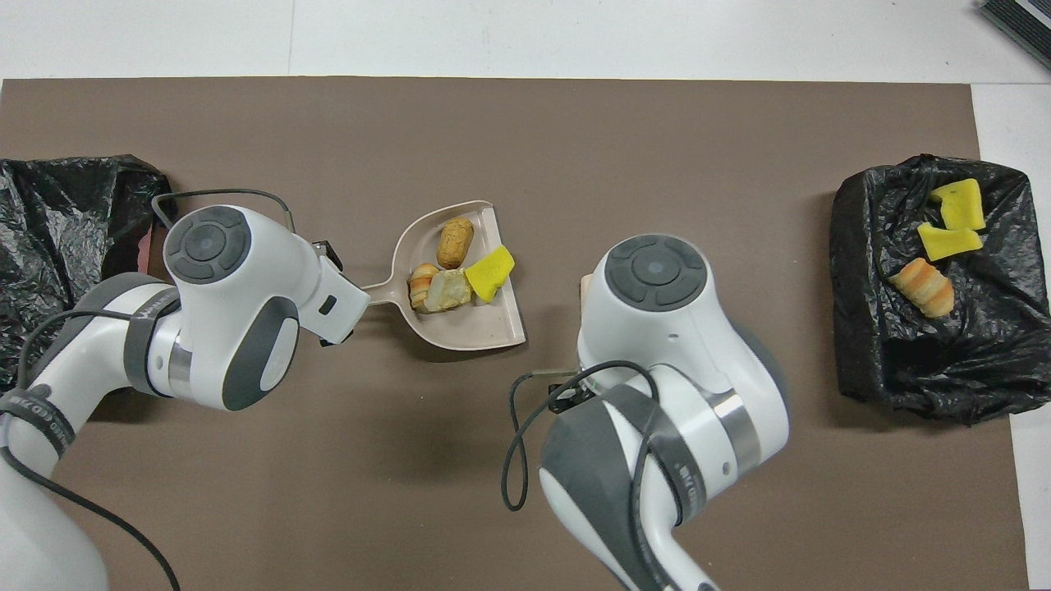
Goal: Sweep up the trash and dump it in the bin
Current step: 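Lay the brush on the table with the right gripper and withdraw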
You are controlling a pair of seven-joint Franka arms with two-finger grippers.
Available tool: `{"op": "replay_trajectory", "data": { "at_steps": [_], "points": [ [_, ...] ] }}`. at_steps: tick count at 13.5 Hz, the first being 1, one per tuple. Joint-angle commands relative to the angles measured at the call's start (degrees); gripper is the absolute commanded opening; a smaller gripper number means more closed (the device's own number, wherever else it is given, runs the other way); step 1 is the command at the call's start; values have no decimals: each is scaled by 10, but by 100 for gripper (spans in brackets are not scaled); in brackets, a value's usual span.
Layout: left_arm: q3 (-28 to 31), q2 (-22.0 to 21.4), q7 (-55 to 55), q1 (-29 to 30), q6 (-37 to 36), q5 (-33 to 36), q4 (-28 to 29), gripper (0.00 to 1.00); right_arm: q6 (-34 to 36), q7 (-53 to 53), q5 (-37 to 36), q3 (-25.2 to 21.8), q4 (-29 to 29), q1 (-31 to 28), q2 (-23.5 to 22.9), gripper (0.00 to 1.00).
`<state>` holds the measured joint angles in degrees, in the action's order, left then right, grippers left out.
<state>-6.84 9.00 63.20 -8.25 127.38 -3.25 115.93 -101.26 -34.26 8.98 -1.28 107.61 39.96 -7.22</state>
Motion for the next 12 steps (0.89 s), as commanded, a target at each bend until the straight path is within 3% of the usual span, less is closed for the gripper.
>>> {"op": "replay_trajectory", "data": {
  "at_steps": [1,4,8,10,12],
  "points": [
    [-3,-20,9,16,-17,-14,1,0,-39,-40,-9,1,11,27,-17,0],
    [3,-24,32,24,-14,-13,12,0,-115,-88,-4,1,10,82,-49,0],
    [4,-13,45,38,1,-8,37,0,-133,-118,0,1,29,114,-56,0],
    [4,-13,43,40,0,-2,39,59,-147,-135,16,2,45,132,-55,0],
    [4,-14,33,38,1,4,43,71,-191,-131,18,2,94,136,-37,0]
  ]
}}
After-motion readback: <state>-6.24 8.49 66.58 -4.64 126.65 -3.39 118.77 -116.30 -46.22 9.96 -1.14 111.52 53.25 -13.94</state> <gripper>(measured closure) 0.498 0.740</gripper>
